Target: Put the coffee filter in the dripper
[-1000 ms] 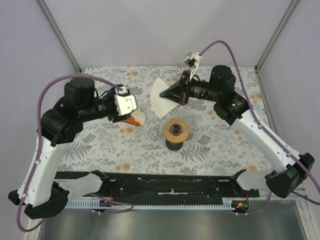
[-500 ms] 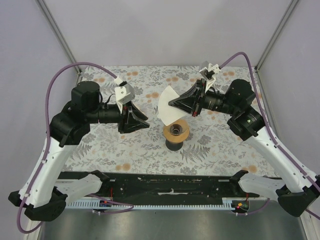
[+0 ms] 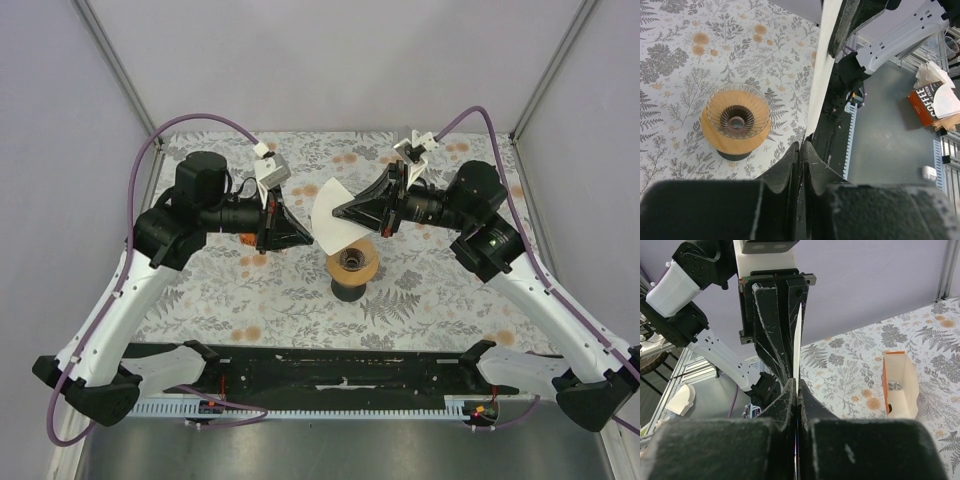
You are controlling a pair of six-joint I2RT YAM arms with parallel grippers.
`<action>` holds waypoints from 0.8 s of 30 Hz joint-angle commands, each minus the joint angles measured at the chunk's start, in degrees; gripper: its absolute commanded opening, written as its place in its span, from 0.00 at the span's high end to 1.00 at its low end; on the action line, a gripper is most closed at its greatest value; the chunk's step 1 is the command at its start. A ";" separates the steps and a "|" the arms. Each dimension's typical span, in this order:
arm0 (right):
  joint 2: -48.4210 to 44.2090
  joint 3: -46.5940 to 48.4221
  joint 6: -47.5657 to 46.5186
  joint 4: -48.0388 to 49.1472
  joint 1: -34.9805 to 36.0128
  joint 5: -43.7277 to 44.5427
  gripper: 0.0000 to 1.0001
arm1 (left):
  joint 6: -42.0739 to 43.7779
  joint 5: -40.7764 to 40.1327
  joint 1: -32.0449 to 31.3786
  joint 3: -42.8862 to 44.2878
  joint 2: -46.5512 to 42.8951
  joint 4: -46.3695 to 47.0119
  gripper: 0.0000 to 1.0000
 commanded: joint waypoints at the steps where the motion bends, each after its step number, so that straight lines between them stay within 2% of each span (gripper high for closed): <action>1: -1.12 -0.21 -0.82 2.02 0.20 -0.57 1.00 | -0.14 -0.46 -0.11 2.20 0.18 1.04 0.89; 4: -1.65 -0.04 -2.13 1.23 0.20 -0.30 1.00 | 7.33 -2.21 -0.11 2.82 -0.87 -3.00 0.89; 7: -2.00 0.40 -2.93 0.88 0.20 -0.22 1.00 | 9.37 -5.12 -0.11 2.99 -1.76 -4.59 0.85; 11: -2.18 0.84 -2.67 0.87 0.20 2.59 1.00 | 10.42 1.99 -0.11 5.98 -1.50 -4.86 0.63; 14: -2.18 -0.47 -0.30 5.60 0.38 3.21 1.00 | 11.38 0.77 -0.11 8.44 -0.97 -4.06 0.53; 18: -1.83 -1.18 1.38 9.92 1.43 4.88 1.00 | 11.13 2.70 -0.37 8.01 -1.32 -1.09 0.35; 21: -1.22 -0.92 2.08 11.86 2.22 4.19 1.00 | 8.58 -1.06 -0.55 7.57 -0.88 1.29 0.33; 24: -0.60 -0.56 2.61 13.09 2.84 3.13 1.00 | 8.66 -2.83 -0.55 8.18 0.08 1.39 0.36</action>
